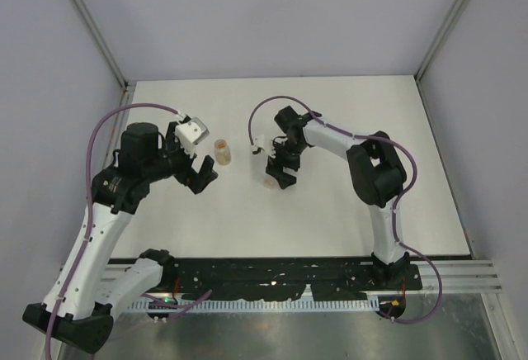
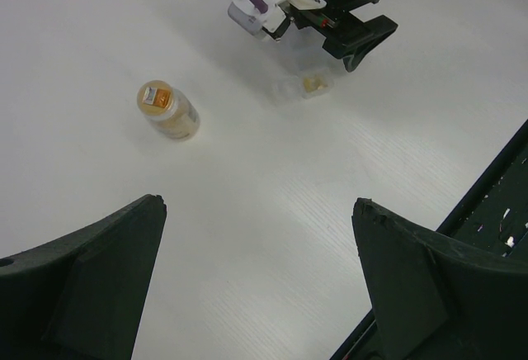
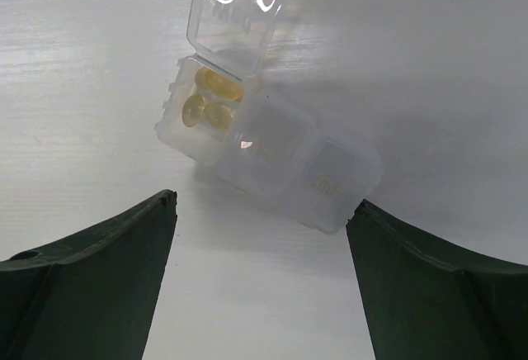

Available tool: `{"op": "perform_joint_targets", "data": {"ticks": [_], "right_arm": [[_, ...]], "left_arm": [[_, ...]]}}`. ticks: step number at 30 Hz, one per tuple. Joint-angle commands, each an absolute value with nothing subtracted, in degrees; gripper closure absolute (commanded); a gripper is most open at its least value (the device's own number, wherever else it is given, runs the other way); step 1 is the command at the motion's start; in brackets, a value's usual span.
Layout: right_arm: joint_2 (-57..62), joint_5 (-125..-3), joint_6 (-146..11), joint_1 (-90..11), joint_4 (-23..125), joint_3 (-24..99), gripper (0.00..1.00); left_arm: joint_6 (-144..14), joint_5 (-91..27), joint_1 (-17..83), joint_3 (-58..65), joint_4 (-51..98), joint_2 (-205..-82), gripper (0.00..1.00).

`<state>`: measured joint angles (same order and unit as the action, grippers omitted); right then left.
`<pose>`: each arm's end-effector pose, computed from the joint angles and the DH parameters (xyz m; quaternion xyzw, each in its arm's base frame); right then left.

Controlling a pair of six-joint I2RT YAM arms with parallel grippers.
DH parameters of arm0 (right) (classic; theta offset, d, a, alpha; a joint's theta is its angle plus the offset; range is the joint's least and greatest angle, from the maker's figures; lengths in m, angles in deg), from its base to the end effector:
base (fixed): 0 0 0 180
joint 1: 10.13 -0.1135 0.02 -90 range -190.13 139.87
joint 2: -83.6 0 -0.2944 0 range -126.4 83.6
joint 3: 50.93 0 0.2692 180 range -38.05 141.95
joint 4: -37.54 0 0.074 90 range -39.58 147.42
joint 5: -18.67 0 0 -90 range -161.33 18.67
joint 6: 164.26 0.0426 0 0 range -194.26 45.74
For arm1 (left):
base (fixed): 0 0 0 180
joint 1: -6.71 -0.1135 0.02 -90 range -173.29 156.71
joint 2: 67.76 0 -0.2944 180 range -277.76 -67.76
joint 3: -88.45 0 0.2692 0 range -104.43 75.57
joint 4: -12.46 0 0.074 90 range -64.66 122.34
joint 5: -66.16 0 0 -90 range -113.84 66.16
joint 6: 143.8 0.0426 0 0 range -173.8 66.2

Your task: Sort the pills into containers

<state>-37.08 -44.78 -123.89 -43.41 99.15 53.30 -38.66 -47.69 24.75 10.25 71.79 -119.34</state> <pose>0.3671 0.2637 0.1808 -0.6587 0.7097 0.2117 0.1327 0.1589 -0.0699 0.4037 0.3401 0.7946 -0.1932 0.4643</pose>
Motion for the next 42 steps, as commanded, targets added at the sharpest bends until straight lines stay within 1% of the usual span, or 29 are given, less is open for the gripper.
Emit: {"op": "perform_joint_targets", "data": {"ticks": [1,11,22,27,31,34,42], "right_arm": [[-33.0,-43.1,-123.1,-44.0,99.4,50.6,0.13],[-29.3,-41.8,-120.8,-44.9,96.6,44.9,0.14],[-24.3,-40.7,-116.0,-48.2,92.4,41.0,0.14],[-20.6,-43.4,-113.8,-49.2,89.7,38.9,0.14],[-17.5,-48.3,-114.3,-49.6,86.7,37.4,0.13],[-17.6,-50.1,-116.4,-49.7,87.1,38.7,0.11],[-23.1,-51.2,-122.1,-50.6,89.4,43.3,0.10]], "left_arm": [[-39.3,-47.6,24.7,10.1,69.7,-118.6,0.00],[-39.6,-48.2,24.7,10.2,69.6,-118.7,0.00],[-38.9,-47.4,24.7,10.4,70.2,-118.0,0.00],[-38.2,-46.8,24.7,10.9,70.3,-117.7,0.00],[-37.6,-46.3,24.7,11.1,70.2,-117.3,0.00],[-37.5,-46.0,24.7,10.9,70.2,-116.9,0.00],[-37.1,-45.9,24.7,10.8,71.0,-115.8,0.00]]}}
